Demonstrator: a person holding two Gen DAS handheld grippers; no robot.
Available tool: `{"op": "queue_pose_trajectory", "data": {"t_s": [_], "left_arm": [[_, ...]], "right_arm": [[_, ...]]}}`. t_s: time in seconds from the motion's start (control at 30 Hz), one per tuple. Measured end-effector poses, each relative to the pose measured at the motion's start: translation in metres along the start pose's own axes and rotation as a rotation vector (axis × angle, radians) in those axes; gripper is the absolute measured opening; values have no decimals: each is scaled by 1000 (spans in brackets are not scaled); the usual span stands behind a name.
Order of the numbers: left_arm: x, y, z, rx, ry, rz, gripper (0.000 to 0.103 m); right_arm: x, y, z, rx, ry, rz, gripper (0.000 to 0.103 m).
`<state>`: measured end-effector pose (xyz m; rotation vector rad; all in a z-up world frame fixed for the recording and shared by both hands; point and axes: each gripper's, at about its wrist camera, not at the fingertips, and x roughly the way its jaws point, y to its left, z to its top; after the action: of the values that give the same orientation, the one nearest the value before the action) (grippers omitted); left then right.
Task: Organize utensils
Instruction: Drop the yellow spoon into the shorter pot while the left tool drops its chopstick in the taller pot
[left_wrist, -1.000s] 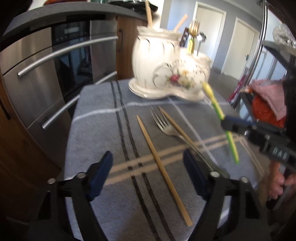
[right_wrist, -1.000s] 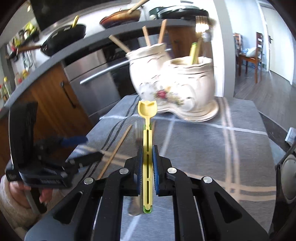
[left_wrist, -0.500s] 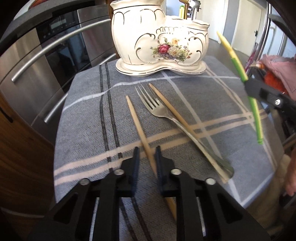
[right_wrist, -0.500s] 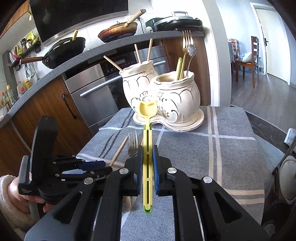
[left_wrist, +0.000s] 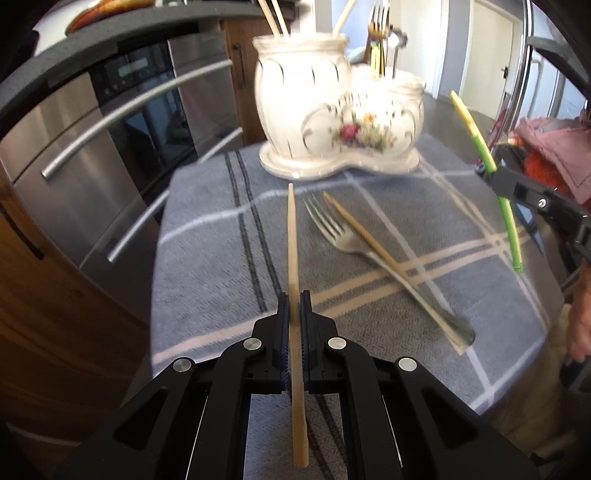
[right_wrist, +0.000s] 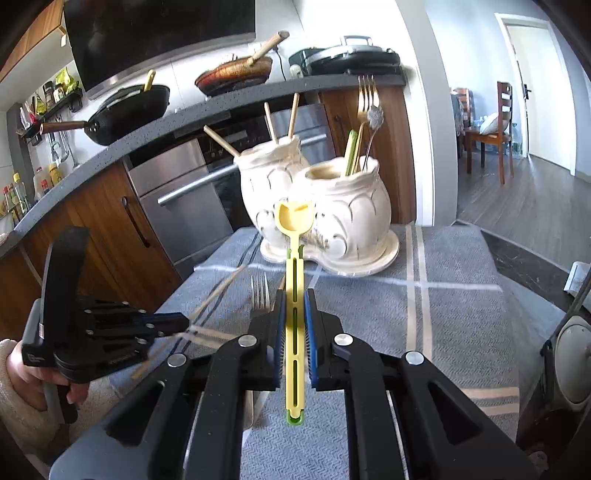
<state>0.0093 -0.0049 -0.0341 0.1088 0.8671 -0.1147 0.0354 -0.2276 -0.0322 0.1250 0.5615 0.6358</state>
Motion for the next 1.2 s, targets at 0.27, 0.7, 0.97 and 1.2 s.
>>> {"op": "queue_pose_trajectory", "data": {"t_s": [0.27,0.7,0.97,1.2], "left_arm": [[-53,6,31,-11,-337,-113,6],[-53,5,133,-83,-660,-153,6],[-26,0,180,-106,-733,-155,6],[-5,-6,183,-95,-760,-112,6]], "right_arm": [[-15,-4,41,10,-157,1,10],[24,-39,121,65,-326,-19,10],[60,-50,130,82,-329,45,10],[76,-57,130,72,-305,62,10]]}}
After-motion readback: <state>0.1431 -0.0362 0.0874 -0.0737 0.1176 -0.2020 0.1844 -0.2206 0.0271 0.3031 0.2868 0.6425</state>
